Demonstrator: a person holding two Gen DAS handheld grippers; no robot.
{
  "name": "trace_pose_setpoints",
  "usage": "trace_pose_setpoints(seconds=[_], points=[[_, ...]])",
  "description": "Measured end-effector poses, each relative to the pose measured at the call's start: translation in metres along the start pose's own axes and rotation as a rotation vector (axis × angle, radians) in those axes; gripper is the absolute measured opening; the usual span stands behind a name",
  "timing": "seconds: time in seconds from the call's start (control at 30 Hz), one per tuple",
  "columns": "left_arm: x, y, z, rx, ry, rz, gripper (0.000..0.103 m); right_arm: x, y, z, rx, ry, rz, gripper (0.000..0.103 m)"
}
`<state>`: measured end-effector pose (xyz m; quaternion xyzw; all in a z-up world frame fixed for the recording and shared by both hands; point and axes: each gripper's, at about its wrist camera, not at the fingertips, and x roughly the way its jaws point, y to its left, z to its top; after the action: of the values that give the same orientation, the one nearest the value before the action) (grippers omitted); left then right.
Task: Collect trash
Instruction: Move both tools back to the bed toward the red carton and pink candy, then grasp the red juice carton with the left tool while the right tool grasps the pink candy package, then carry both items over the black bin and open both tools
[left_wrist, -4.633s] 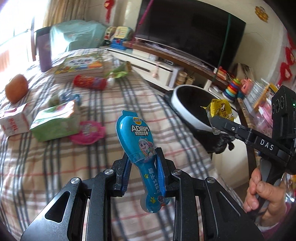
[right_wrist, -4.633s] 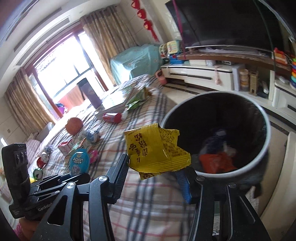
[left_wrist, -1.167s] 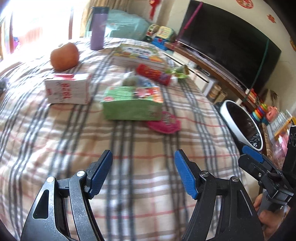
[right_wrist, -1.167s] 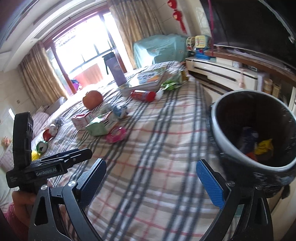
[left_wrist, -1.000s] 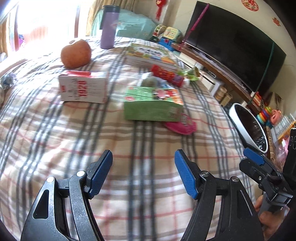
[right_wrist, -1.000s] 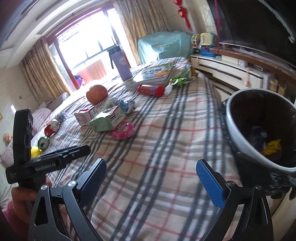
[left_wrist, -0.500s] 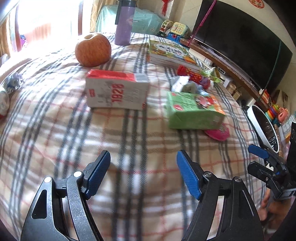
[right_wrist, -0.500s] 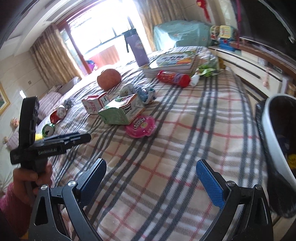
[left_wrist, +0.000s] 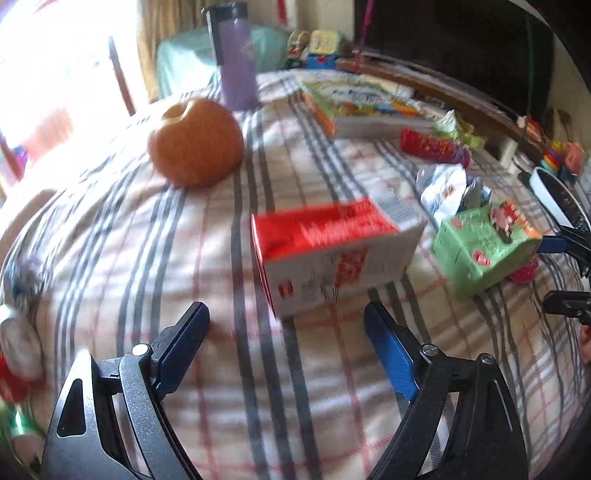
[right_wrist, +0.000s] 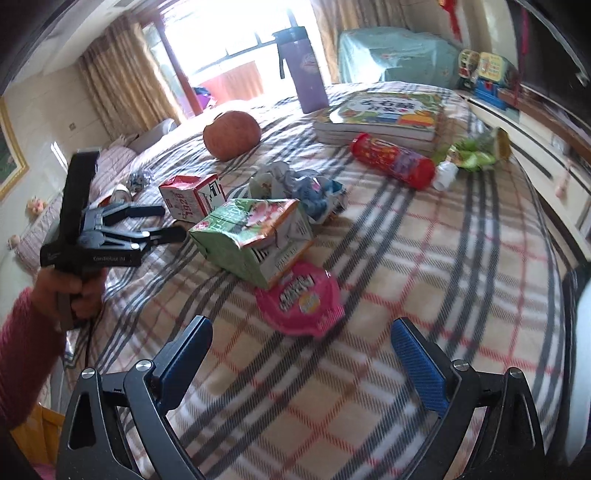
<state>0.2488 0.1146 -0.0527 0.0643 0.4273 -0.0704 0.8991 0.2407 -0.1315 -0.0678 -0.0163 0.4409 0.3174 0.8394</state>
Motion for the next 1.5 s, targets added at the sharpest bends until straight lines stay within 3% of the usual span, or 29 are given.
trace_pose_setpoints(seconds=[0.2, 0.3, 0.4, 0.43, 0.47, 0.57, 0.63, 0.83, 0.93, 1.2, 1.4, 1.5], points=[[0.007, 0.001, 0.019, 0.031, -0.041, -0.064, 0.088, 0.015, 0.005, 0.010, -0.046, 0.012, -0.022, 0.096], [0.012, -0.013, 0.020, 0.080, -0.037, -0.094, 0.088, 0.017, 0.006, 0.012, -0.056, 0.011, -0.052, 0.085], [0.008, -0.029, 0.018, 0.128, -0.058, -0.098, 0.085, 0.016, 0.006, 0.010, -0.061, 0.004, -0.077, 0.066], [0.007, -0.033, 0.017, 0.133, -0.057, -0.099, 0.073, 0.015, 0.005, 0.009, -0.057, 0.000, -0.084, 0.056], [0.006, -0.037, 0.016, 0.130, -0.044, -0.111, 0.057, 0.013, 0.003, 0.008, -0.050, -0.002, -0.081, 0.054], [-0.002, -0.046, 0.014, 0.100, -0.029, -0.113, 0.041, 0.005, -0.003, 0.003, -0.013, -0.010, -0.079, 0.043], [-0.007, -0.053, 0.010, 0.078, -0.025, -0.127, 0.036, -0.002, -0.009, -0.004, 0.026, -0.020, -0.074, 0.036], [-0.026, -0.088, -0.012, 0.007, 0.003, -0.144, 0.031, -0.031, -0.023, -0.028, 0.122, -0.056, -0.080, 0.035], [-0.038, -0.103, -0.023, -0.066, 0.012, -0.188, 0.030, -0.049, -0.030, -0.043, 0.168, -0.078, -0.094, 0.034], [-0.052, -0.150, -0.038, -0.096, 0.017, -0.279, 0.029, -0.086, -0.040, -0.077, 0.240, -0.145, -0.233, 0.034], [-0.051, -0.168, -0.034, -0.092, 0.004, -0.234, 0.030, -0.091, -0.049, -0.088, 0.273, -0.126, -0.189, 0.036], [-0.053, -0.170, -0.031, -0.079, -0.016, -0.202, 0.043, -0.091, -0.051, -0.084, 0.259, -0.122, -0.184, 0.039]])
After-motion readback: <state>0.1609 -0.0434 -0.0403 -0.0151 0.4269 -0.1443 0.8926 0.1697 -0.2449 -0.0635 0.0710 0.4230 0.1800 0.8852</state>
